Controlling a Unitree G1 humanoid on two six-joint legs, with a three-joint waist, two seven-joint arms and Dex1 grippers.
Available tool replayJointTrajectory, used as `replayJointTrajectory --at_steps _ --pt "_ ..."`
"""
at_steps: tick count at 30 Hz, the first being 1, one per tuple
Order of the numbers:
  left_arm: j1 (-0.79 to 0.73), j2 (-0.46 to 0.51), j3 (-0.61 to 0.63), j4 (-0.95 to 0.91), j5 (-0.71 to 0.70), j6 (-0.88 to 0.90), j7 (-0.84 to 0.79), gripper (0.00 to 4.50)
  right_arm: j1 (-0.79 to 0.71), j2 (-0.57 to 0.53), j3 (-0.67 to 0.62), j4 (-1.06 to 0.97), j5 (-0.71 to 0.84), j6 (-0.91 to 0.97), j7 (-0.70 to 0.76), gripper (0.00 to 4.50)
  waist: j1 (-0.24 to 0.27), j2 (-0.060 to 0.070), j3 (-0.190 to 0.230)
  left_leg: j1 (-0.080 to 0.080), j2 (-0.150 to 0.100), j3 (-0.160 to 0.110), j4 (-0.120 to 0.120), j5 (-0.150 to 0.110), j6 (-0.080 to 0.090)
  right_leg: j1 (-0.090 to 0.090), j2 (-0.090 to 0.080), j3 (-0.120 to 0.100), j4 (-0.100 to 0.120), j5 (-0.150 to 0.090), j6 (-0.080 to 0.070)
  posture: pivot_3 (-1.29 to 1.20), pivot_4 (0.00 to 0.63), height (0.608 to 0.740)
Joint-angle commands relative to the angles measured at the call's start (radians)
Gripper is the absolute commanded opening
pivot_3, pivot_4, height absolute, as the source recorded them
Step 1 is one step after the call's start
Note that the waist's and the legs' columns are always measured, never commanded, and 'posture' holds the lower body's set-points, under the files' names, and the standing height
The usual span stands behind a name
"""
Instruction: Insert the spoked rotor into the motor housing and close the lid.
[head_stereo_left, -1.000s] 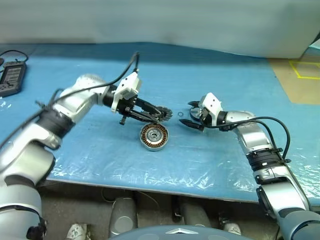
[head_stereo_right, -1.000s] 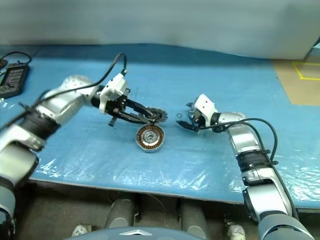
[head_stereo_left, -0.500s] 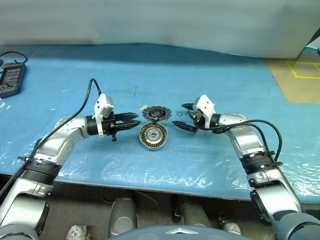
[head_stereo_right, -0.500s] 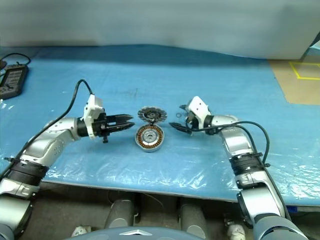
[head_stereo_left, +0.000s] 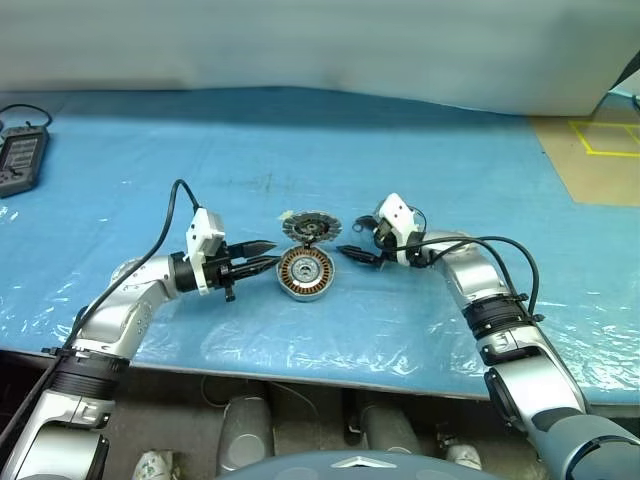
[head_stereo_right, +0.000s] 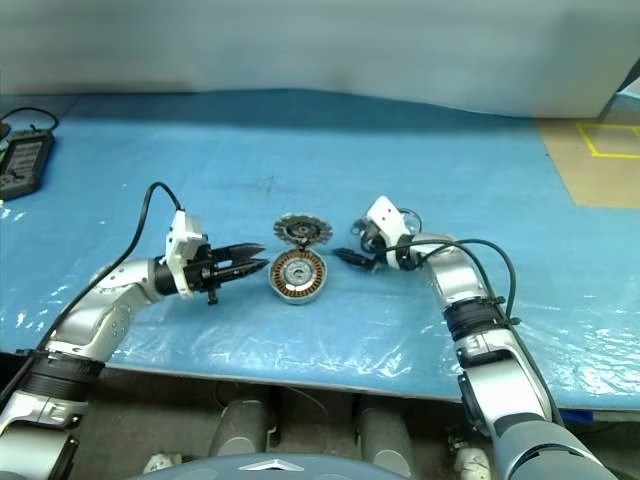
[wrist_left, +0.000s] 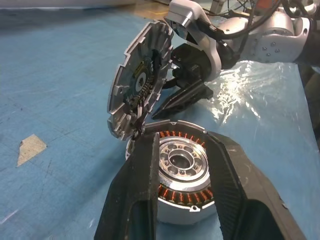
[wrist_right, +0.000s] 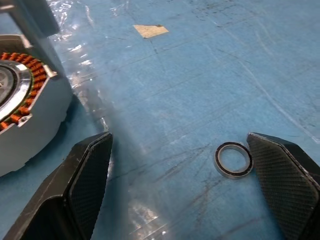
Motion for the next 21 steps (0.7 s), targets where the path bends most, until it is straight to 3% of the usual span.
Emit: replayJointTrajectory --at_steps 1,5,6,8,13,16,21 --pt "0.023 0.003 0.029 -0.035 0.021 -0.034 -0.036 1.51 -0.017 0.003 -0.028 0.024 0.002 -0.02 -0.018 4.5 0.001 0.0 0.0 0.0 0.0 0.0 0.0 0.0 0.0 0.0 0.0 0.0 0.0 0.0 0.0 0.0 0.15 0.74" --pt "0.041 0.001 0.034 -0.01 0.056 -0.071 -0.056 1.51 -0.017 0.005 -0.026 0.041 0.002 -0.02 -0.013 4.5 0.001 0.0 0.0 0.0 0.0 0.0 0.0 0.0 0.0 0.0 0.0 0.0 0.0 0.0 0.0 0.0 0.15 0.74" --pt "0.049 -0.002 0.036 -0.009 0.061 -0.082 -0.059 1.53 -0.016 0.005 -0.025 0.045 0.0 -0.019 -0.012 4.31 0.001 0.0 0.0 0.0 0.0 0.0 0.0 0.0 0.0 0.0 0.0 0.0 0.0 0.0 0.0 0.0 0.15 0.74" --pt "0.063 -0.009 0.039 -0.01 0.069 -0.098 -0.064 1.54 -0.011 0.002 -0.024 0.048 -0.002 -0.014 -0.01 3.85 0.001 0.0 0.0 0.0 0.0 0.0 0.0 0.0 0.0 0.001 0.0 0.0 0.0 0.0 0.0 0.0 0.15 0.74" --pt "0.087 -0.023 0.036 -0.016 0.086 -0.127 -0.074 1.54 0.003 0.003 -0.013 0.049 -0.015 -0.01 -0.013 2.14 0.001 0.0 0.0 0.0 0.001 0.0 0.0 0.0 0.0 0.001 0.0 0.0 0.0 0.0 0.0 0.0 0.15 0.74" --pt "0.094 -0.031 0.029 -0.014 0.108 -0.14 -0.072 1.54 0.001 0.005 -0.016 0.059 -0.017 -0.008 -0.017 2.14 0.001 0.0 0.0 0.001 0.001 0.0 0.0 0.0 0.0 0.001 0.0 0.0 0.0 0.0 0.0 0.0 0.15 0.74" --pt "0.094 -0.046 0.025 -0.02 0.128 -0.147 -0.069 1.54 0.013 -0.004 -0.021 0.048 -0.017 -0.006 -0.017 0.58 0.001 0.0 0.0 0.001 0.001 0.0 0.0 0.0 0.0 0.001 0.0 0.0 0.0 0.0 0.0 0.0 0.15 0.74"
